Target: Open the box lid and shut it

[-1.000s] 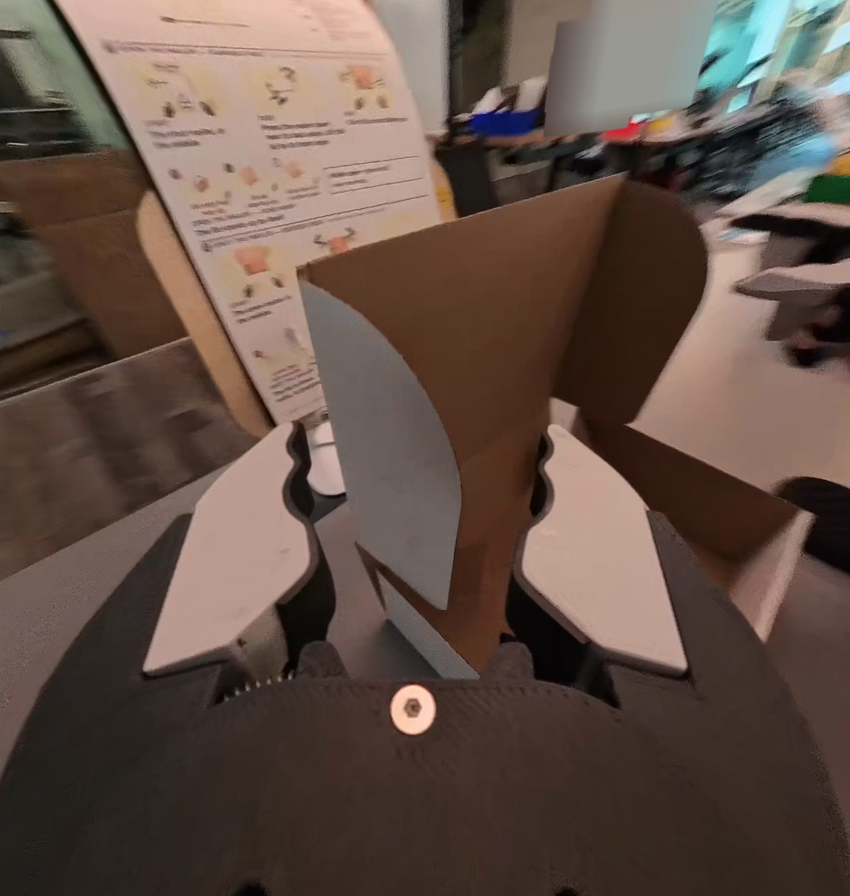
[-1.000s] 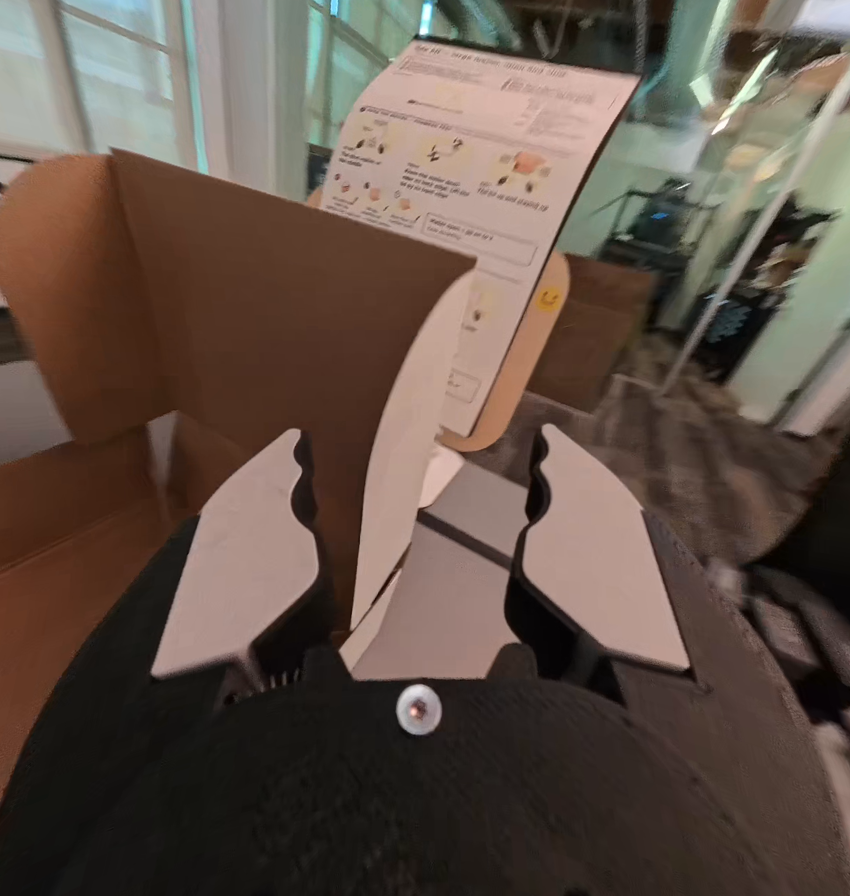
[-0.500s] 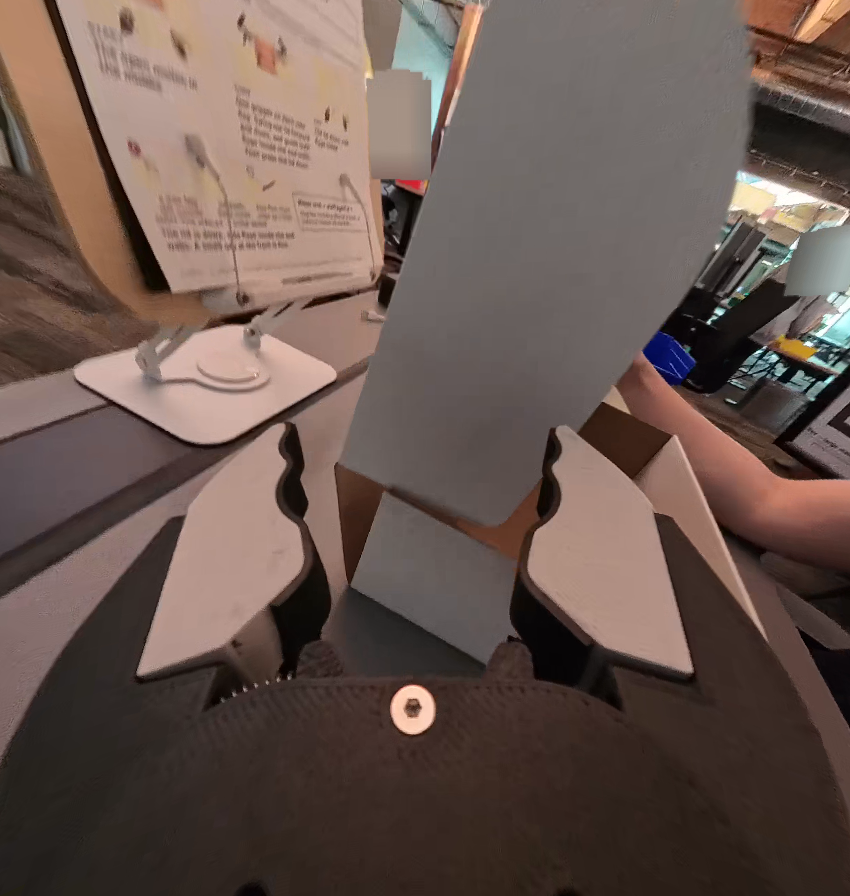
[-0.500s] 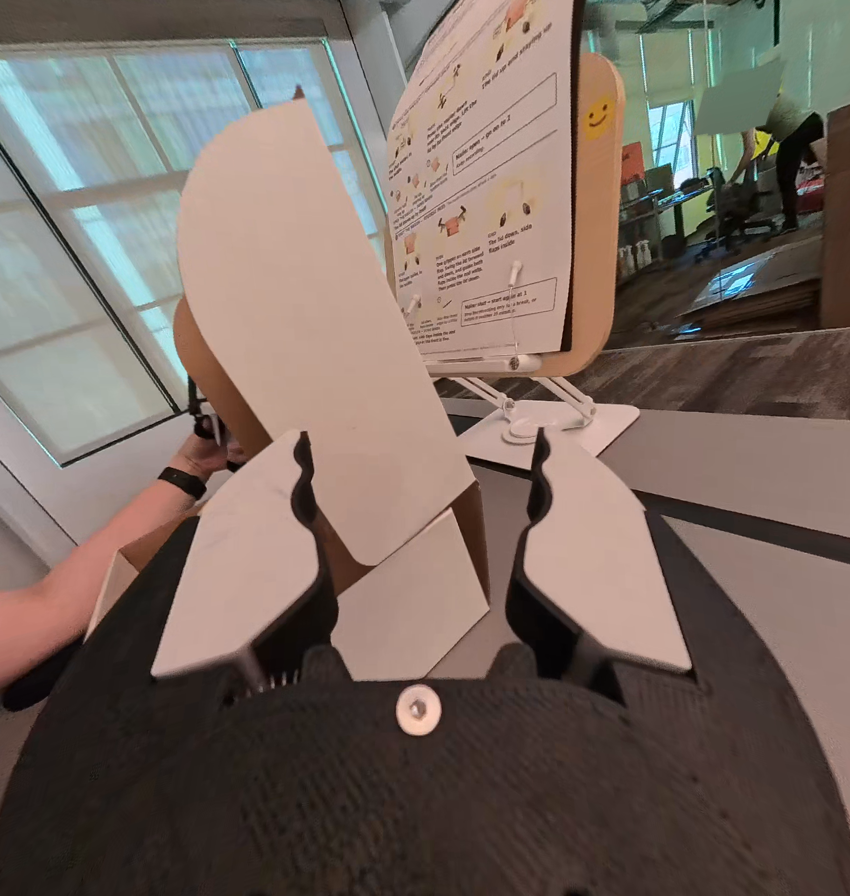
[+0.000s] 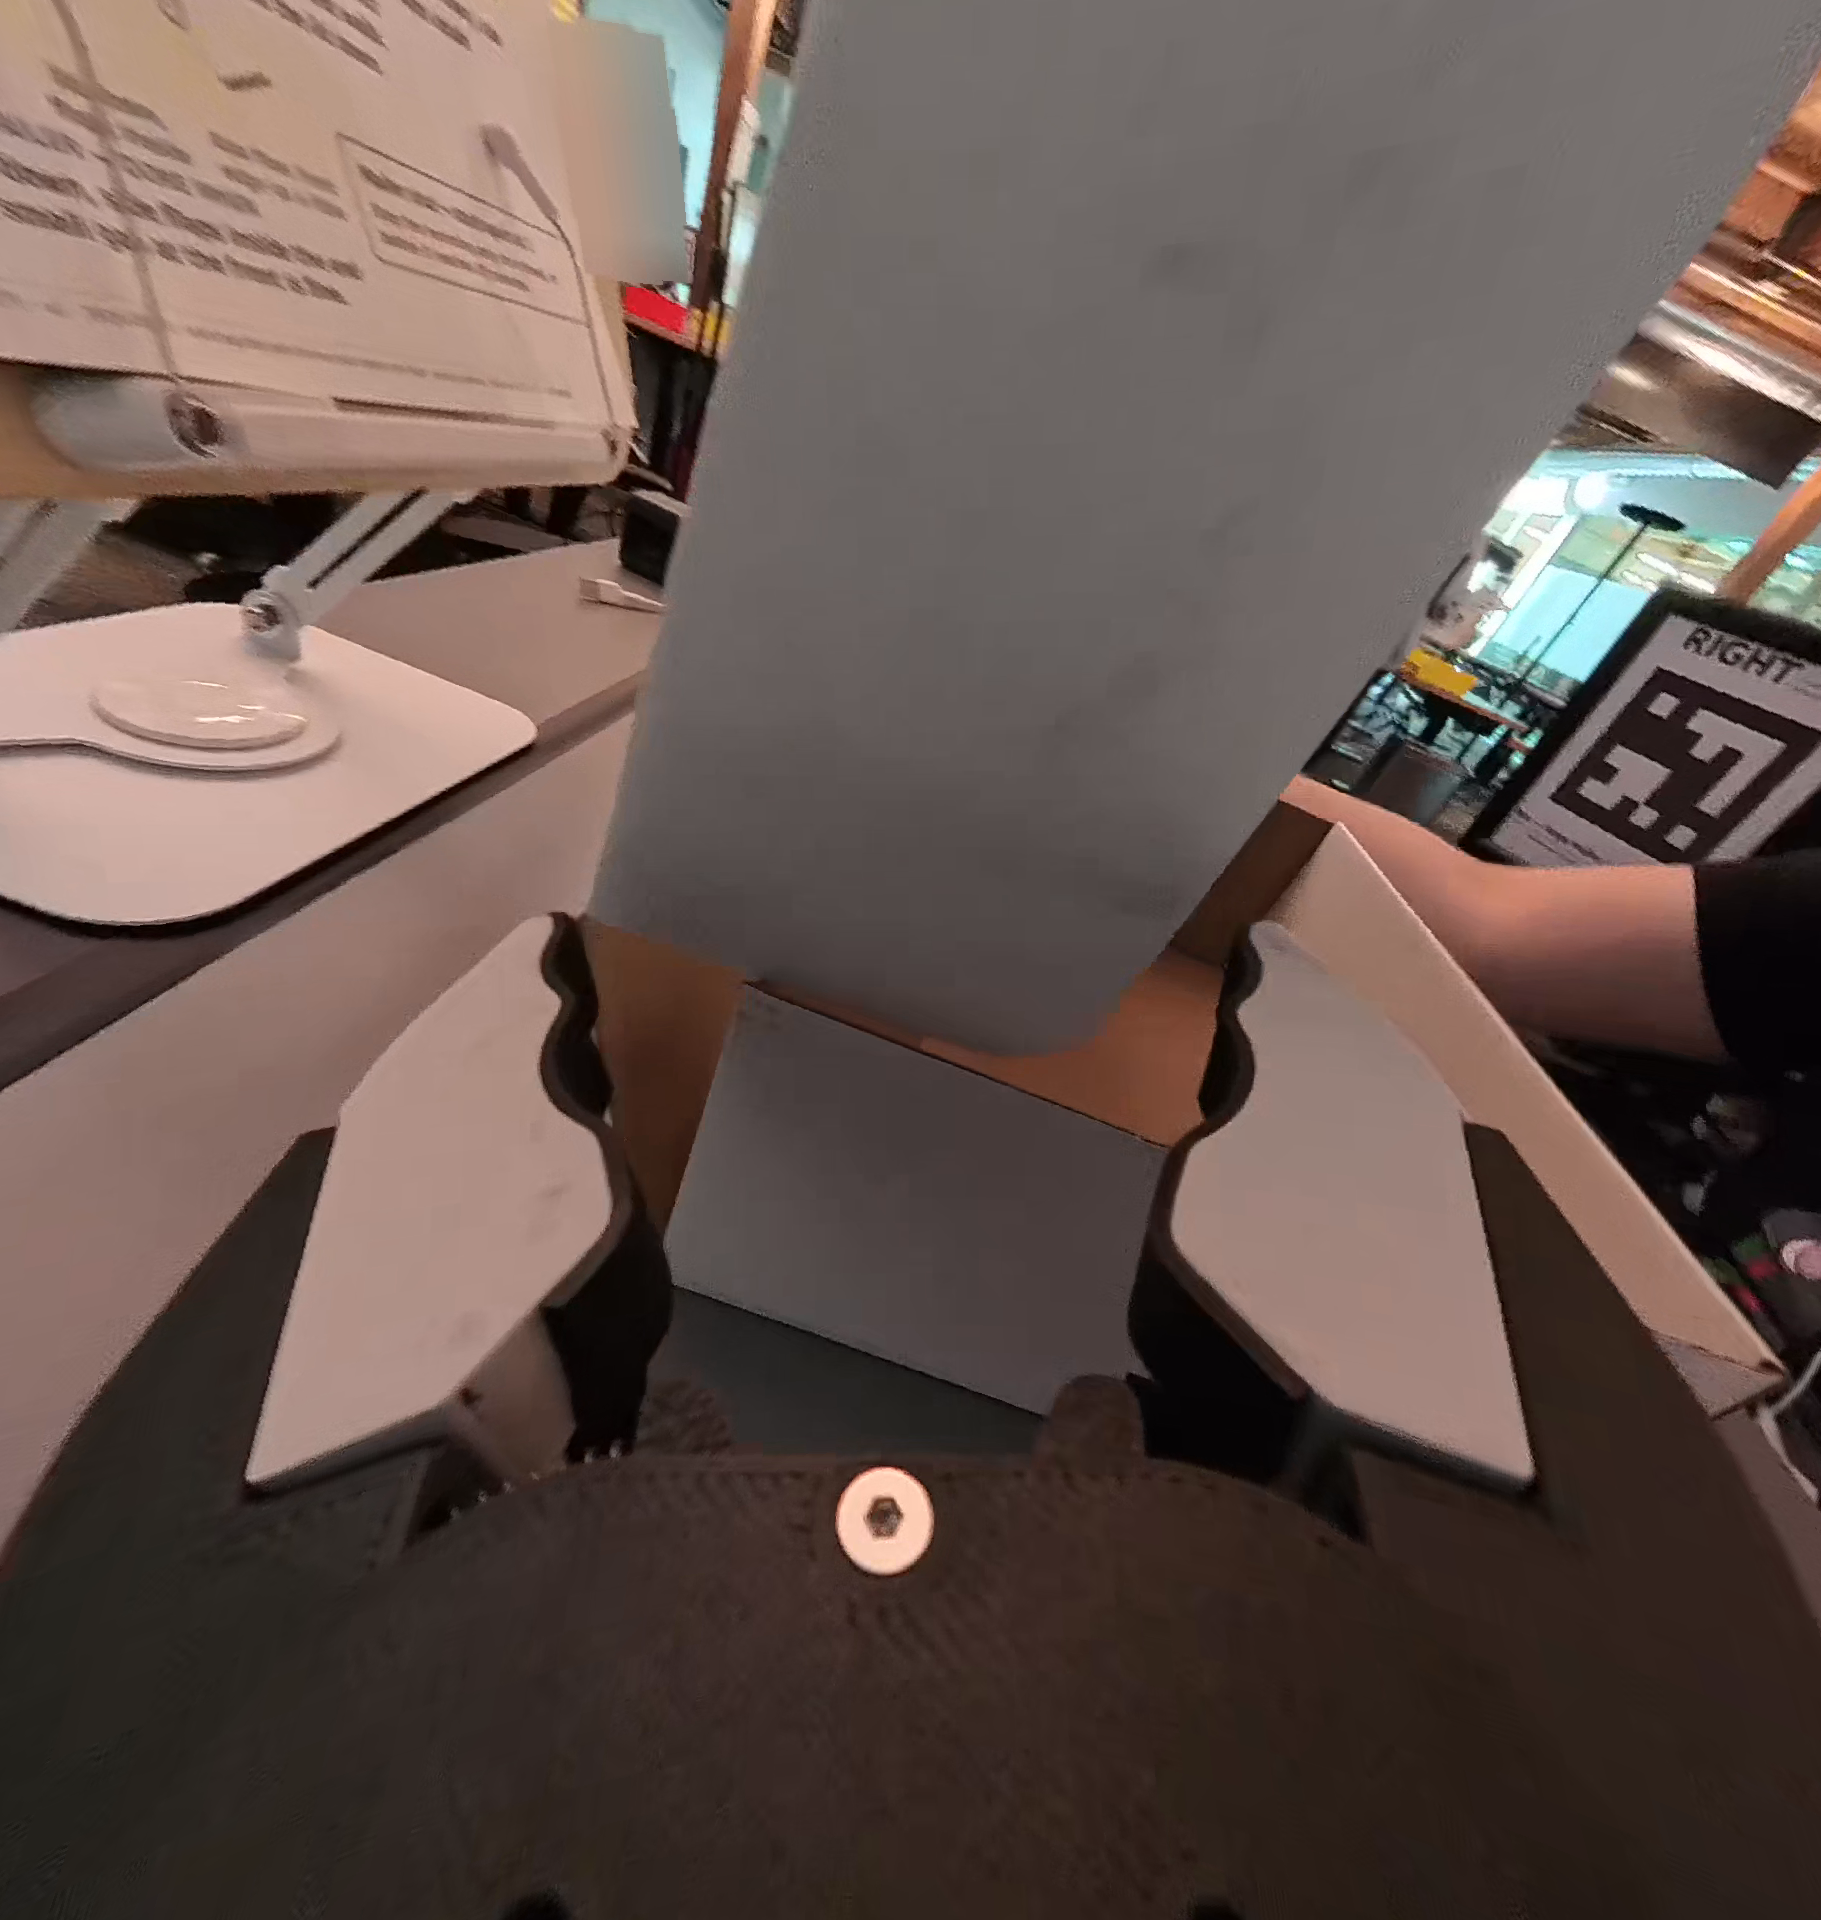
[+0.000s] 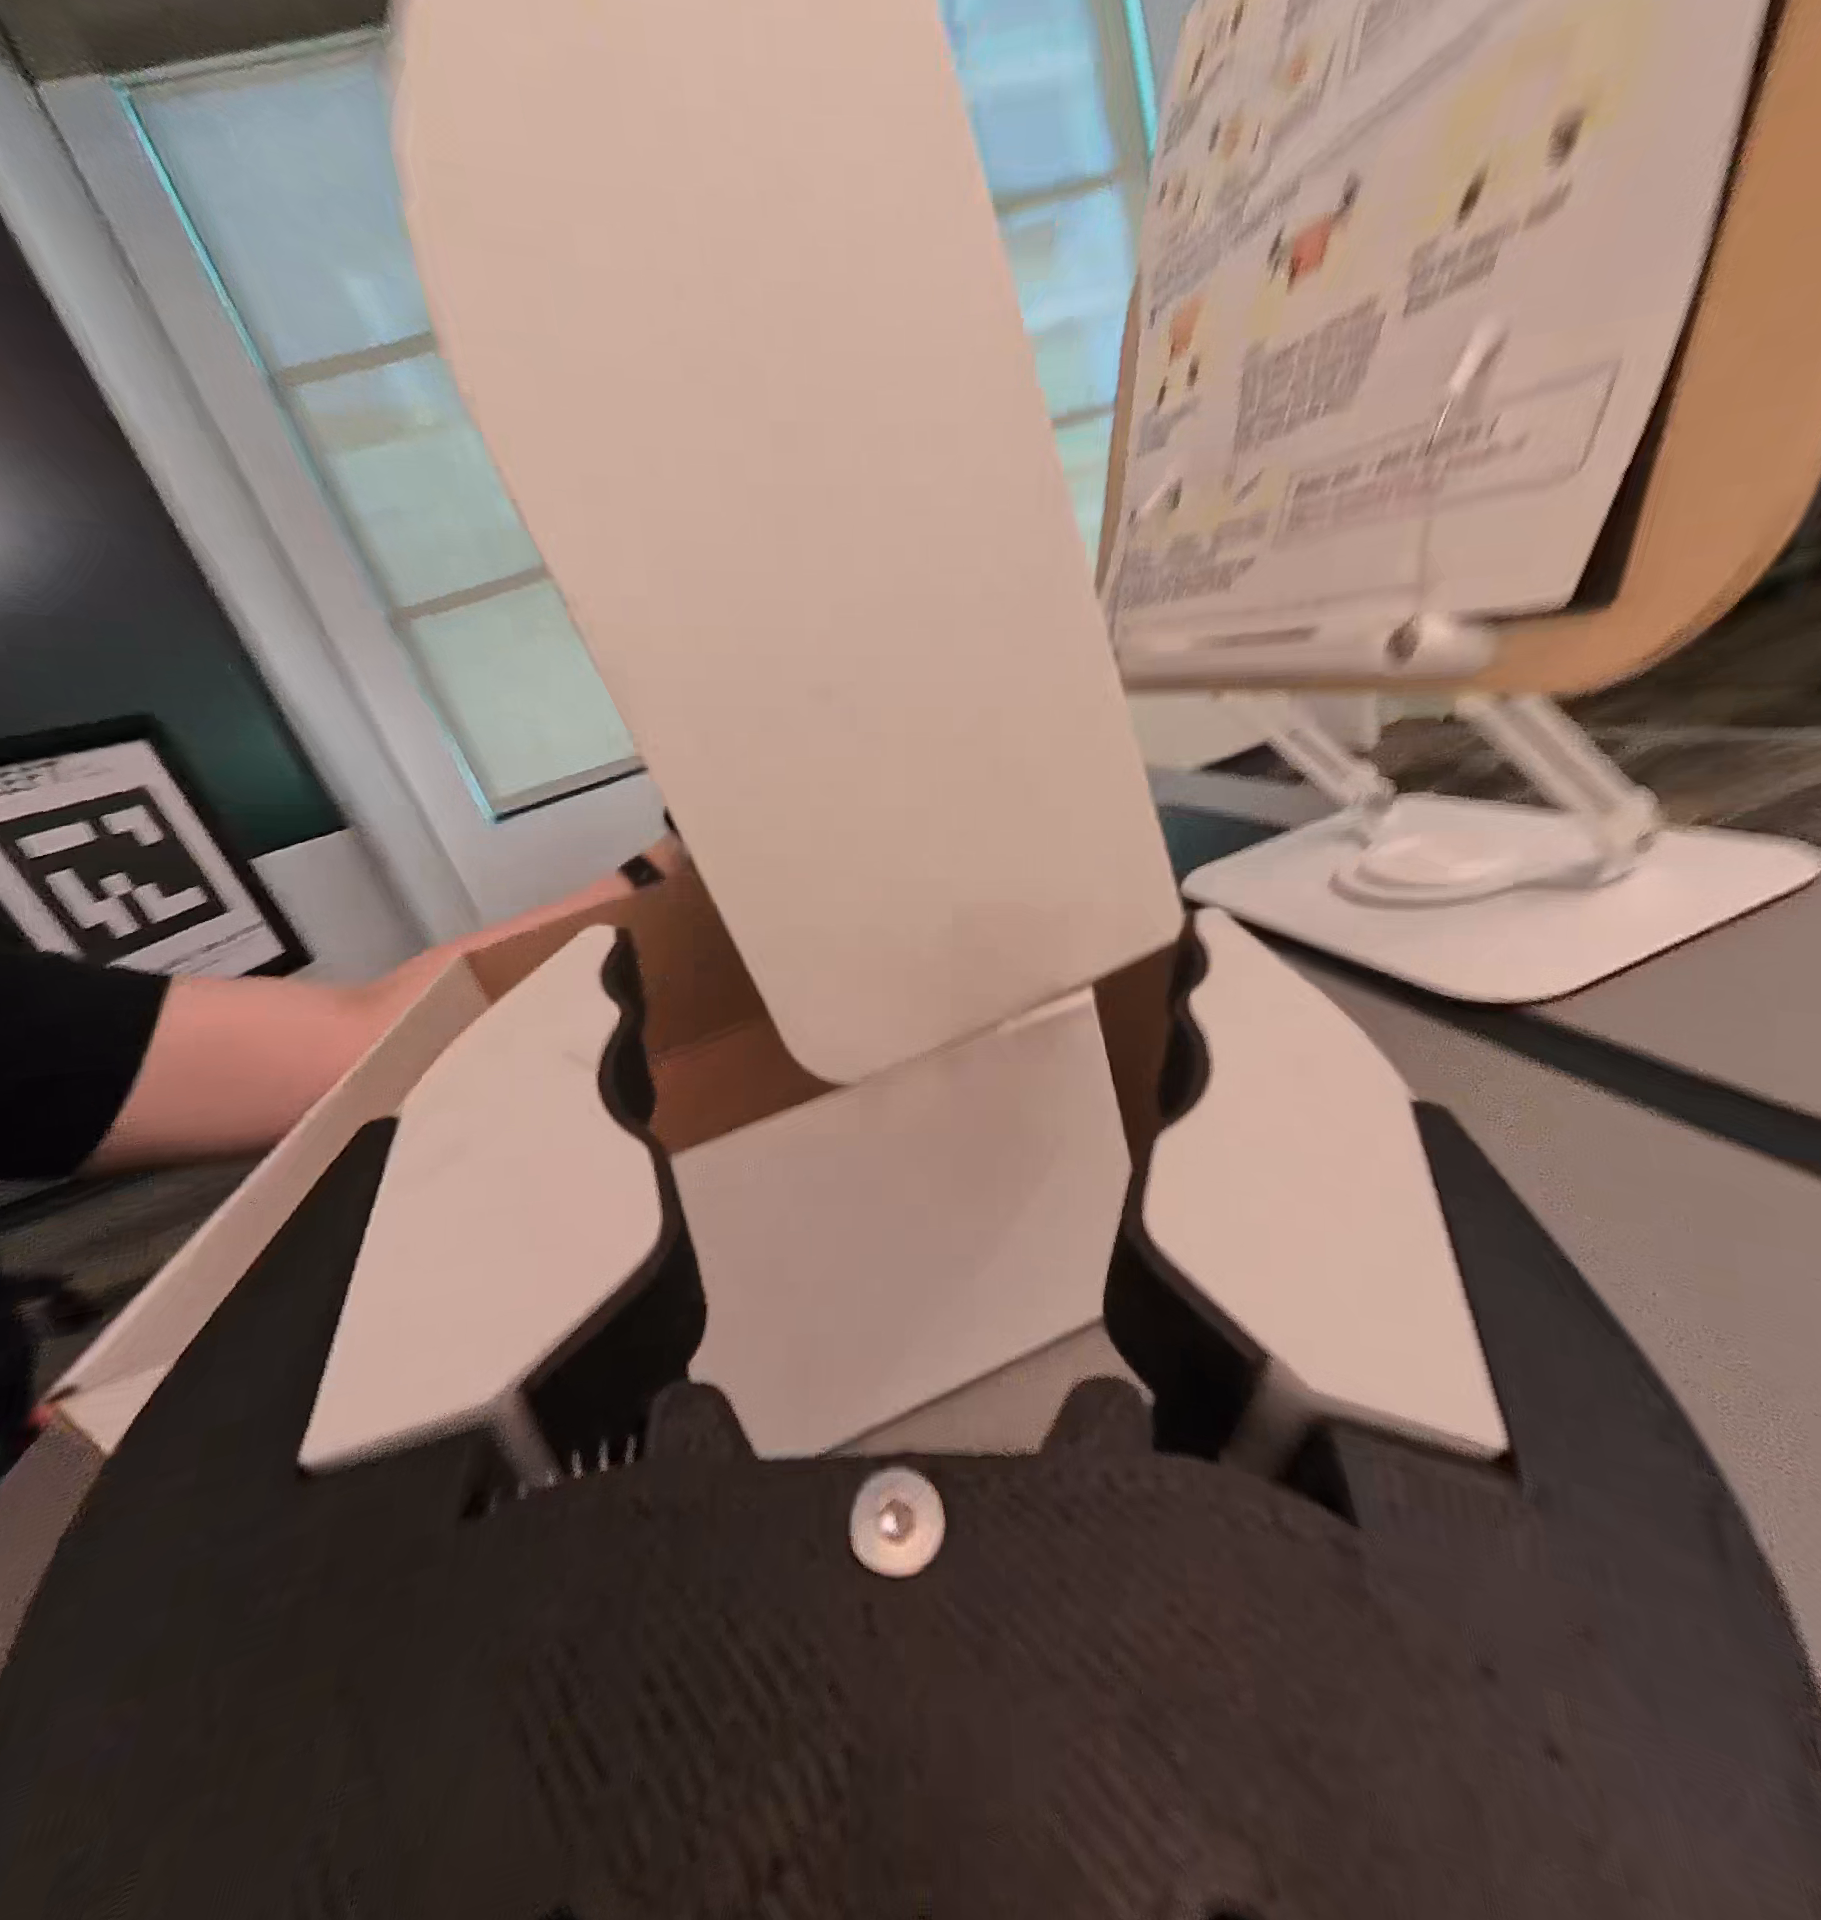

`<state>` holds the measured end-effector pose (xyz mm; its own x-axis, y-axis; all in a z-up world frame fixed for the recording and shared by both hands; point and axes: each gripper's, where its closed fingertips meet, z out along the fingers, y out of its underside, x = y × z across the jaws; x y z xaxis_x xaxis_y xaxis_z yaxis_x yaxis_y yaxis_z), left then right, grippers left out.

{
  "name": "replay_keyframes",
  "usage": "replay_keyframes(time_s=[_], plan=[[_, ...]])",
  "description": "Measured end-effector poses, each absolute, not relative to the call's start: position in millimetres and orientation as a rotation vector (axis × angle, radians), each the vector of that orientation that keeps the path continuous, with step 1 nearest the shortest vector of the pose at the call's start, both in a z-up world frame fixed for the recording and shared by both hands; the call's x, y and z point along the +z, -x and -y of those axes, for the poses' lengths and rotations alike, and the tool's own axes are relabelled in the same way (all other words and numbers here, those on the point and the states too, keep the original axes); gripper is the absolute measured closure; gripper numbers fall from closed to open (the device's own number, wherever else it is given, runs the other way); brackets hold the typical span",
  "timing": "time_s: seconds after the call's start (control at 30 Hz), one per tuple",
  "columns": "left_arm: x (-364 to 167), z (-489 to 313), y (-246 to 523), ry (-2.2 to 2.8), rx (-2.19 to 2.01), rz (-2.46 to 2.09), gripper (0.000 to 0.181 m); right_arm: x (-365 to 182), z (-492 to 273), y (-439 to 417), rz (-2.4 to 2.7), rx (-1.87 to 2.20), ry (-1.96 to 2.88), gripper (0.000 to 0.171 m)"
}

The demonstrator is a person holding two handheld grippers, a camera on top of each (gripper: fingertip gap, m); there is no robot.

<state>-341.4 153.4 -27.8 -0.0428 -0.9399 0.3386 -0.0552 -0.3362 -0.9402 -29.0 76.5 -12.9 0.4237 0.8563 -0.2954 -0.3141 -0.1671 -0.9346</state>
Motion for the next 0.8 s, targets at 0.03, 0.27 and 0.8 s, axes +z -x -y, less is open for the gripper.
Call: replay_keyframes(time_s=[0.03,0.27,0.8], plan=[[-30.0,-151.2,338.9,1.464,-1.486,-1.121,0.067,-22.4,-79.7,33.3,0.551,1.155,1.398,0.071],[-32.9,-154.9,333.0,1.42,-1.614,-1.109,0.062,-50.1,-98.8,48.9,0.668,1.257,1.514,0.055],[-32.8,-173.2,340.0,1.33,-1.696,-1.046,0.052,-65.9,-95.5,59.2,0.767,1.227,1.534,0.045]])
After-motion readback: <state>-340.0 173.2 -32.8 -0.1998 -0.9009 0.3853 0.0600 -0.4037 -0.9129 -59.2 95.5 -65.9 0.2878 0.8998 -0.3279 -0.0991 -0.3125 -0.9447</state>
